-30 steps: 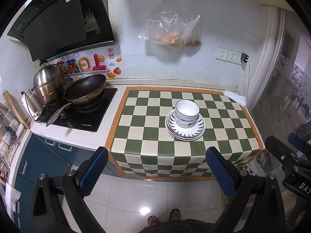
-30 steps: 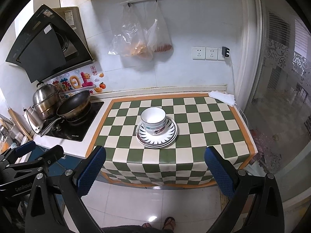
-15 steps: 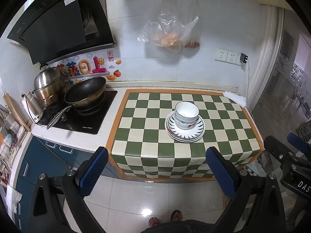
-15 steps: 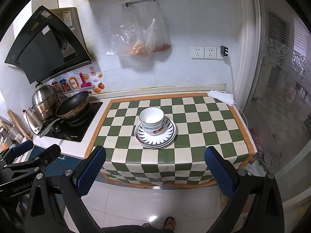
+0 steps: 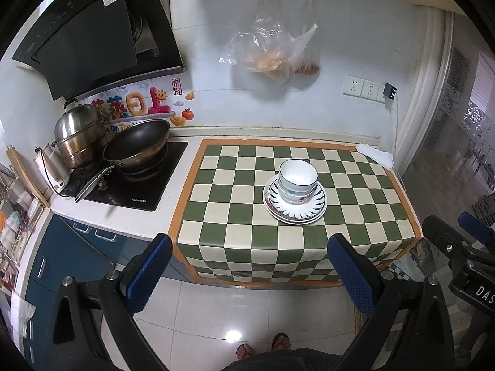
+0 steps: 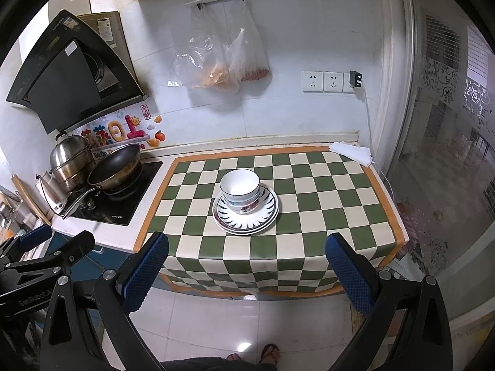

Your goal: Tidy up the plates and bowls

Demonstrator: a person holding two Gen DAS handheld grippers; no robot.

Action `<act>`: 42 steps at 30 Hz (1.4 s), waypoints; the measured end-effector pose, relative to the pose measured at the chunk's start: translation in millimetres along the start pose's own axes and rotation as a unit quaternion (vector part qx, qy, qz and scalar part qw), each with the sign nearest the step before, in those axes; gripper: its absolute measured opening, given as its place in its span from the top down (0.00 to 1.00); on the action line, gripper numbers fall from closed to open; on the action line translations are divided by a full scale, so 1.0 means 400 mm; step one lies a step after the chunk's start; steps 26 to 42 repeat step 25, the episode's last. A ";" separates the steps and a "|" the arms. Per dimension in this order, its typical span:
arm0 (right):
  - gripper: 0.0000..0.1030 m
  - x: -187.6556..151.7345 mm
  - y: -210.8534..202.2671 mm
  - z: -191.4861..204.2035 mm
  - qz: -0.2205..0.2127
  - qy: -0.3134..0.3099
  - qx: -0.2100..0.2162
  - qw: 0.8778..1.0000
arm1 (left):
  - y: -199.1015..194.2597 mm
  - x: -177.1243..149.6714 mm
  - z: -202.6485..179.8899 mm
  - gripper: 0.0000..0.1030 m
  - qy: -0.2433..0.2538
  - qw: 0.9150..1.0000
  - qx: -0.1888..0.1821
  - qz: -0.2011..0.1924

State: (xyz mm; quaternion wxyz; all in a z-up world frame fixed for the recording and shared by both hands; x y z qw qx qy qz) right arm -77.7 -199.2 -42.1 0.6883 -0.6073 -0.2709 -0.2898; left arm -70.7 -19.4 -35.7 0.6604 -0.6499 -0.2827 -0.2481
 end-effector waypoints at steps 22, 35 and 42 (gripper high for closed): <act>0.00 -0.014 0.003 -0.019 0.005 -0.005 0.001 1.000 | 0.003 0.000 0.009 0.00 0.000 1.000 -0.001 -0.002; 0.00 -0.015 0.003 -0.022 0.003 -0.004 -0.001 1.000 | 0.003 0.000 0.012 0.00 0.001 1.000 -0.002 -0.003; 0.00 -0.015 0.003 -0.022 0.003 -0.004 -0.001 1.000 | 0.003 0.000 0.012 0.00 0.001 1.000 -0.002 -0.003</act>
Point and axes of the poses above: each gripper's, at about its wrist camera, not at the fingertips, and y roughly the way its jaws point, z to its left, x to its top, the point moved 3 cm from there along y, roughly the way its jaws point
